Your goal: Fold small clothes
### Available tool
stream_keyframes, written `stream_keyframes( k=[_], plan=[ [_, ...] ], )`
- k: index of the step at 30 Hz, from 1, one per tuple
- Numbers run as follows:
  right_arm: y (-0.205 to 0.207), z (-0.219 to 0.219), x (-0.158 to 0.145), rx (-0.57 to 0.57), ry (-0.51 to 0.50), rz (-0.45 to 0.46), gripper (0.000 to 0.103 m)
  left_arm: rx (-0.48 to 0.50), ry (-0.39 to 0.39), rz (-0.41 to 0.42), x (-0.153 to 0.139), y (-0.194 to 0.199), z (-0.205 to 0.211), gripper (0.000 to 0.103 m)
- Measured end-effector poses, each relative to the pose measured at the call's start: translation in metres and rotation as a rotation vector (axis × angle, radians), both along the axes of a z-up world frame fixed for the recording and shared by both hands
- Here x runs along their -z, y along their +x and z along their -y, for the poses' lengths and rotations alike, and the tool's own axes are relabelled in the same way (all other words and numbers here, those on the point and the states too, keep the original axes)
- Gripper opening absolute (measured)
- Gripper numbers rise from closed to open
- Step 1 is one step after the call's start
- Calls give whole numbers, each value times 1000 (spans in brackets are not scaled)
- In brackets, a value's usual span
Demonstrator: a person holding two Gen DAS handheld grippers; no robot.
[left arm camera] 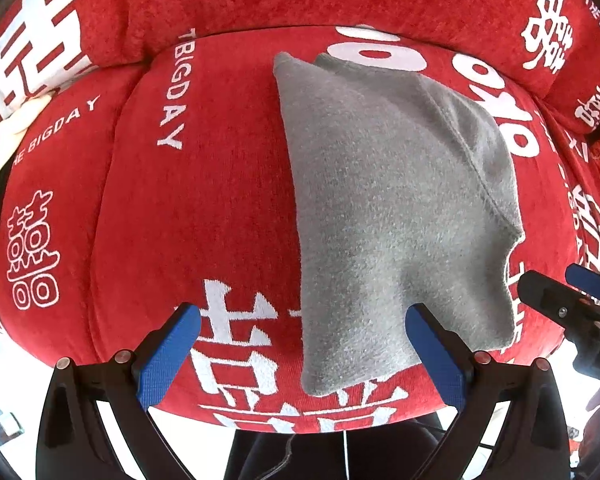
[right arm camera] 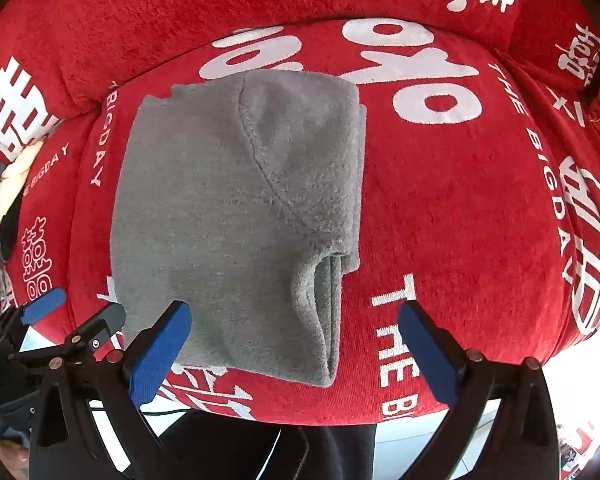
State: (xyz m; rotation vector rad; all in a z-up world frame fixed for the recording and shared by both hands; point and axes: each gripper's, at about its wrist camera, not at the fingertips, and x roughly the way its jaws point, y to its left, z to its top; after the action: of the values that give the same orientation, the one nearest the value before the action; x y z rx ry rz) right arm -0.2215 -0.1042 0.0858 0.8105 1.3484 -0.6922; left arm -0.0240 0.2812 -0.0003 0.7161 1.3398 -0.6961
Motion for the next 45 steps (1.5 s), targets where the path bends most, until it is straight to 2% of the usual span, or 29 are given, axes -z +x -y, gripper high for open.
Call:
stream_keyframes(
  k=[14, 45],
  plan=[
    [5, -2, 1, 3, -7, -21, 103, -43, 33, -15, 5, 8, -3, 103],
    [17, -1, 8, -4, 4, -39, 103, -53, 72, -30, 16, 19, 2, 103]
  ],
)
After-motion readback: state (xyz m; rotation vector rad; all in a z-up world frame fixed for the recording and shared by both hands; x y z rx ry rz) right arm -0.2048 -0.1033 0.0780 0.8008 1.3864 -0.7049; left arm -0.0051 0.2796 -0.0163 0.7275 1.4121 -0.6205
